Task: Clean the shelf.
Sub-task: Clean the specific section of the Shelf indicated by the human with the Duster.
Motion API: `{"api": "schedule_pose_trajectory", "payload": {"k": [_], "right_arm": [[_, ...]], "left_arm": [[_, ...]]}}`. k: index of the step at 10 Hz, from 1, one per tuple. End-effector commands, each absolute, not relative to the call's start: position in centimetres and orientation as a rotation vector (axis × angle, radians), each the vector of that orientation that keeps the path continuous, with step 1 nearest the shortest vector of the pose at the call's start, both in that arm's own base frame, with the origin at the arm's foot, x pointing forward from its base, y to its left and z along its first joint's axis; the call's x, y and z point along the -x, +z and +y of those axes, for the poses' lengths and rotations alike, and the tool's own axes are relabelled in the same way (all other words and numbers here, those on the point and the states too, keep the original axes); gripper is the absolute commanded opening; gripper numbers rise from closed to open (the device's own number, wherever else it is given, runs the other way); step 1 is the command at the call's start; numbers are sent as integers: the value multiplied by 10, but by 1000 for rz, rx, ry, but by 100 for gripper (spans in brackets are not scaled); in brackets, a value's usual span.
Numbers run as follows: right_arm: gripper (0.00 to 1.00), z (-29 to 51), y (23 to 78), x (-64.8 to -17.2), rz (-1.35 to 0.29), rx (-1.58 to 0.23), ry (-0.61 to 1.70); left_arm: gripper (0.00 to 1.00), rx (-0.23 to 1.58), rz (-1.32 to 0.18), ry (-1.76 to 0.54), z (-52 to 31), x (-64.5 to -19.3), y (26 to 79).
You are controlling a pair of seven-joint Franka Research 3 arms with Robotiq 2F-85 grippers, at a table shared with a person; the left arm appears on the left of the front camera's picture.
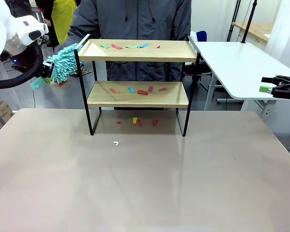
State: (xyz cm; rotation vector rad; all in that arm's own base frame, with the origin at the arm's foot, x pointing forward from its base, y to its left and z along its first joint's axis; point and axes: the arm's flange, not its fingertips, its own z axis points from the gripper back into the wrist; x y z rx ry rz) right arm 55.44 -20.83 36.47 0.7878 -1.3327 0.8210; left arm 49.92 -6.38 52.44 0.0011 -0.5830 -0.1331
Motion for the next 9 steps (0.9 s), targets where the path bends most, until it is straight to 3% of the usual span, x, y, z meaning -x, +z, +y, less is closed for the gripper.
{"api": "schedule_pose_trajectory", "payload": {"k": [1, 4, 5, 9], "right_arm": [[100, -206, 371, -555, -1327, -785, 805], [100, -206, 371, -555, -1327, -785, 805], [100, -206, 371, -555, -1327, -785, 805], [100, -206, 371, -555, -1327, -785, 805]], "left_arm": [[0, -11, -592, -145, -64, -499, 526], [0, -11, -592, -145, -64, -499, 526], [13, -2, -580, -137, -65, -500, 523], [13, -113, -395, -474, -6, -443, 589]]}}
